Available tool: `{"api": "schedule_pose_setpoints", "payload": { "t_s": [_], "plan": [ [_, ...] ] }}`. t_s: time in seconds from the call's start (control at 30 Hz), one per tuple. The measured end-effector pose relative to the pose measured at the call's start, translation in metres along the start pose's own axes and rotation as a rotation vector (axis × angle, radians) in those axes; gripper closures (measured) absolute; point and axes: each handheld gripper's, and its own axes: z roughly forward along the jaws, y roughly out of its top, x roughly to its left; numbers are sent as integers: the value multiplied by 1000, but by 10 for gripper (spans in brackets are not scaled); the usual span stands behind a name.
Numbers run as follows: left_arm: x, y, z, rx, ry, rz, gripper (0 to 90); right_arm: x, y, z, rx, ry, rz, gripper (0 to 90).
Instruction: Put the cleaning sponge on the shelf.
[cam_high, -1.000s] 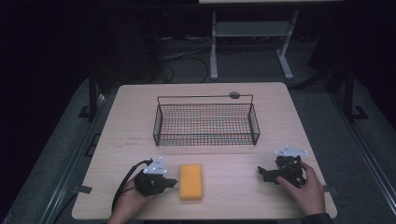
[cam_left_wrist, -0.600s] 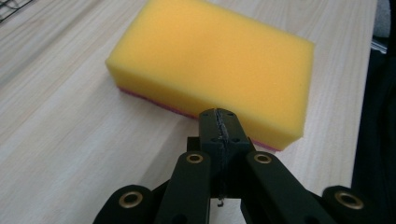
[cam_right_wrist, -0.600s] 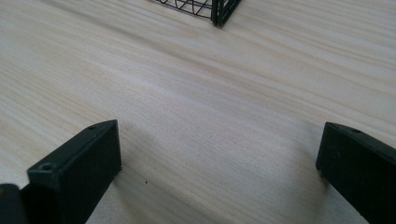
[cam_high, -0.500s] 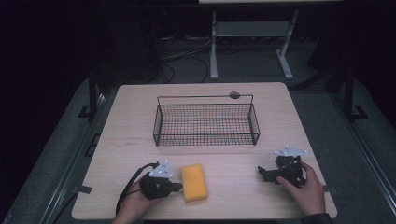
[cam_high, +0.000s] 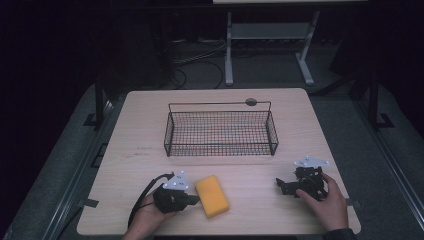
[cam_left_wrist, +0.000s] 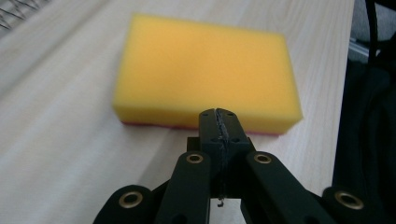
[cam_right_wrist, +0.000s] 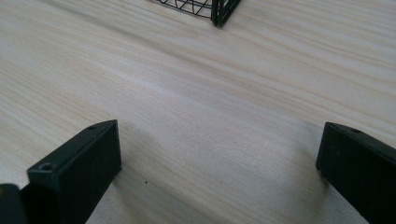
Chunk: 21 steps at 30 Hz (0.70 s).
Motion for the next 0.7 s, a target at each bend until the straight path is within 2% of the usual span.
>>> {"api": "schedule_pose_setpoints", "payload": {
  "t_s": [0.1,0.13,0.27,0.43,0.53,0.63,0.7],
  "plan": [
    [5,14,-4,-30,11,17,896,0,0,0,0,0,-1,0],
    [5,14,-4,-30,11,17,896,0,0,0,0,0,-1,0],
    [12,32,-1,-53,14,38,896,0,0,0,0,-1,0,0],
    [20,54,12,-67,10,59,896,0,0,0,0,-1,1,0],
    [25,66,27,-61,8,71,896,0,0,0,0,-1,1,0],
    [26,70,33,-60,7,68,896,0,0,0,0,-2,1,0],
    [27,71,38,-42,15,80,896,0,0,0,0,-2,0,0]
  ]
}}
